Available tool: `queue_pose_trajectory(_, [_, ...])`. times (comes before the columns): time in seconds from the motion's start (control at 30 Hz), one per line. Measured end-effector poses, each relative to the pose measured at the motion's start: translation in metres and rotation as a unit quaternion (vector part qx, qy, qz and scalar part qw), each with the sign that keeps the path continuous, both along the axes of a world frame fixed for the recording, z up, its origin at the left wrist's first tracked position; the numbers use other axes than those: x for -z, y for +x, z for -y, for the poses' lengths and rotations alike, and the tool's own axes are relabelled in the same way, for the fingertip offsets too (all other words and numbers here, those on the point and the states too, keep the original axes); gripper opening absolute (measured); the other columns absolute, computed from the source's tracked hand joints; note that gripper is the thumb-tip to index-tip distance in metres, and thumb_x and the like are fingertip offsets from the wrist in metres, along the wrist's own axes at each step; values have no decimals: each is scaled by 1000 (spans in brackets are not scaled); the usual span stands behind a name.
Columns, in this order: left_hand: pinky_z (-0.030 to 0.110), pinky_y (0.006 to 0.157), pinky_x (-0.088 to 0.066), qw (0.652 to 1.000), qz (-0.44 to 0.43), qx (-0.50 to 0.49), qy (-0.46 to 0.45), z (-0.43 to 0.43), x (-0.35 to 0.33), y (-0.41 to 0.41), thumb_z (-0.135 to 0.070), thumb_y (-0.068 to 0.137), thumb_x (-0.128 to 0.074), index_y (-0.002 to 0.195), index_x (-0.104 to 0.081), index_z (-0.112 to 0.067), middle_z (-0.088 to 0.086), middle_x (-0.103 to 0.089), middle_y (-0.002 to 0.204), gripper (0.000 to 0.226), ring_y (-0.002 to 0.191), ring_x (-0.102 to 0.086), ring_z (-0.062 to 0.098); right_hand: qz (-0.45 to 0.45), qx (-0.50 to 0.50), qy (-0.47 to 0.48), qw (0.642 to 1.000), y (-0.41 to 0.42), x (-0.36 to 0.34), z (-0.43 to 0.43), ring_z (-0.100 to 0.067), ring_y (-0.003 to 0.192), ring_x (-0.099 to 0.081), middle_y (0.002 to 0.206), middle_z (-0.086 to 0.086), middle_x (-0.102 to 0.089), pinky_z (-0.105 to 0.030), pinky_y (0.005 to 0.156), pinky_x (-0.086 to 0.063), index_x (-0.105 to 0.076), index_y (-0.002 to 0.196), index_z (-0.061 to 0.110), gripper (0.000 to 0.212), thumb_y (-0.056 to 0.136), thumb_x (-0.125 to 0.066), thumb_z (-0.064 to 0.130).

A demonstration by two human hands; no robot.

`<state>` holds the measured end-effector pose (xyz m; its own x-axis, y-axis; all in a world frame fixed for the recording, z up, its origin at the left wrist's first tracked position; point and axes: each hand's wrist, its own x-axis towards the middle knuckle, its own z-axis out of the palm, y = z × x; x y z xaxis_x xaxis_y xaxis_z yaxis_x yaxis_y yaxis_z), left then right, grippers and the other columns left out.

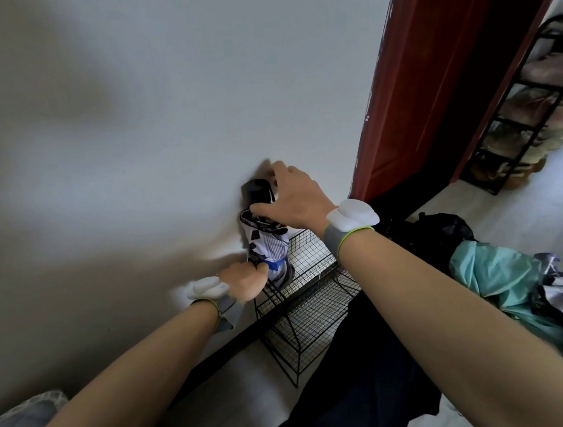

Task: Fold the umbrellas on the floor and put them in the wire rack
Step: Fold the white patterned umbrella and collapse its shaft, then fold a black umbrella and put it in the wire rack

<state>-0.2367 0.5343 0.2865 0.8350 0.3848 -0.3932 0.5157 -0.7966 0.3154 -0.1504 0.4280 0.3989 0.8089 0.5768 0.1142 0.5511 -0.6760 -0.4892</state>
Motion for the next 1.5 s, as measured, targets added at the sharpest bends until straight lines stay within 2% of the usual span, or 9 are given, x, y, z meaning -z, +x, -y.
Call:
queue_pose_trajectory(0.23, [26, 88, -44, 999, -4, -36, 24, 7, -6, 0, -32, 107, -23, 124, -64, -4, 18, -69, 123, 53, 118, -64, 29, -23, 1, -14, 1000, -2, 4, 0, -34, 106, -59, 117, -12, -62, -39, 82, -51, -42, 133, 9, 73, 84, -72, 55])
queue_pose_trajectory(0.4, [22, 47, -43, 998, -21, -59, 11, 7, -9, -2, -35, 107, -24, 122, -66, -8, 13, -73, 112, 52, 94, -75, 30, -27, 5, -13, 1000, -3, 1, 3, -33, 103, -60, 112, -11, -63, -41, 83, -53, -42, 133, 9, 71, 86, -70, 54])
queue_pose_trajectory(0.63, [29, 61, -49, 986, -139, -5, -88, -6, -17, -4, -29, 107, -40, 76, -56, -11, 17, -72, 117, 39, 99, -74, 28, -56, -1, 20, 998, 0, -1, 21, -27, 117, -59, 131, -7, -62, -45, 101, -49, -43, 143, 13, 71, 93, -58, 61])
queue_pose_trajectory(0.77, [31, 76, -53, 952, -269, 133, -61, 6, -53, -5, -24, 108, -39, 111, -61, -8, 17, -66, 129, 28, 100, -71, 31, -17, 19, 37, 999, 5, 6, 46, -24, 117, -58, 129, -6, -64, -42, 101, -48, -56, 134, 16, 47, 102, -46, 50])
queue_pose_trajectory(0.87, [32, 64, -56, 954, -183, 223, -79, 33, -81, 5, -30, 103, -47, 111, -61, -13, 7, -76, 106, 23, 81, -73, 26, 28, 56, -15, 998, 11, 22, 80, -26, 121, -55, 130, -6, -62, -43, 100, -48, -59, 131, 22, 34, 101, -44, 33])
queue_pose_trajectory(0.93, [38, 76, -62, 949, -67, 306, -50, 53, -92, 14, -31, 97, -54, 108, -64, -18, 1, -77, 98, 20, 81, -74, 23, 33, 99, -23, 994, 14, 36, 114, -30, 120, -57, 127, -8, -63, -45, 99, -50, -62, 125, 24, 33, 97, -46, 25])
queue_pose_trajectory(1.1, [36, 95, -48, 907, 177, 381, -2, 132, -109, 55, -34, 92, -58, 123, -56, -28, -5, -58, 120, 31, 109, -57, 18, -12, 239, -39, 970, 11, 69, 223, -35, 124, -53, 133, -12, -58, -45, 100, -50, -62, 129, 21, 36, 96, -50, 26])
queue_pose_trajectory(1.33, [31, 86, -41, 893, 85, 441, -2, 235, -81, 136, -36, 97, -54, 140, -48, -22, 4, -43, 142, 45, 118, -52, 25, -116, 371, -79, 918, 5, 127, 347, -41, 128, -50, 131, -16, -57, -42, 101, -48, -59, 132, 17, 40, 94, -55, 27])
queue_pose_trajectory(1.5, [29, 61, -38, 872, -51, 487, 19, 309, -26, 180, -28, 98, -52, 113, -52, -15, 9, -52, 113, 20, 85, -52, 23, -203, 410, -115, 882, 13, 179, 408, -39, 133, -46, 139, -15, -54, -41, 104, -46, -53, 138, 17, 45, 96, -53, 33])
